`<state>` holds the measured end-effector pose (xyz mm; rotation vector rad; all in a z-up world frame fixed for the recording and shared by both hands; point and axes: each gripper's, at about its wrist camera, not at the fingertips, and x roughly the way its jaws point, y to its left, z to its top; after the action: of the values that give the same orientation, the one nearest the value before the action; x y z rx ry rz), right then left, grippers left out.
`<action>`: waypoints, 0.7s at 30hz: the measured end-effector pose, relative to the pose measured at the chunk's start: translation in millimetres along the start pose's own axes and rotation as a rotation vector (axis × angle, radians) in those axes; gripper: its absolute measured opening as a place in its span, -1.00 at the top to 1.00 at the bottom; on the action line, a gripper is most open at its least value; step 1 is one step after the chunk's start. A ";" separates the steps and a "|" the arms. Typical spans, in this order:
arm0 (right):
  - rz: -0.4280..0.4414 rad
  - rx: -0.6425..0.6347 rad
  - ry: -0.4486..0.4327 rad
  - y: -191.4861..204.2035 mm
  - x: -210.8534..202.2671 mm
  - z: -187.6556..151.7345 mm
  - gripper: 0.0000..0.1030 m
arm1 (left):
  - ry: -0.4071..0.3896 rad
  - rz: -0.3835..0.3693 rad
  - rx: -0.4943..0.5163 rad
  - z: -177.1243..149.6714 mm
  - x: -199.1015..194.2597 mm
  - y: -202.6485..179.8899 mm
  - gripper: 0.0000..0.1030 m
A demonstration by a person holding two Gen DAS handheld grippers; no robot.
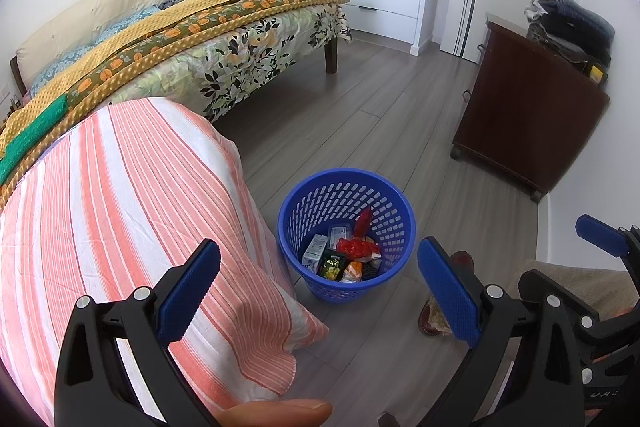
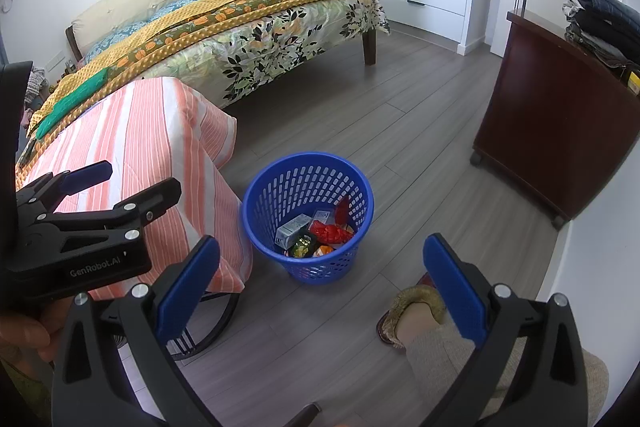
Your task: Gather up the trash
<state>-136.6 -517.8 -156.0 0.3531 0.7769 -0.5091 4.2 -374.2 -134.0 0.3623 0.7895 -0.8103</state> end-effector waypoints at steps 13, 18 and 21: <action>-0.001 0.001 0.002 -0.6 0.9 -0.9 -0.91 | 0.001 0.002 0.002 -0.1 0.4 -0.4 -0.90; -0.001 0.001 0.004 -1.2 1.1 -1.8 -0.91 | 0.000 -0.004 -0.006 -0.8 0.7 1.2 -0.90; -0.002 0.001 0.004 -1.4 0.9 -3.2 -0.91 | -0.010 -0.002 -0.013 -2.2 -1.4 4.1 -0.90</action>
<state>-138.6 -517.7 -158.9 0.3545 0.7812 -0.5114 5.7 -369.6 -134.5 0.3455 0.7852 -0.8079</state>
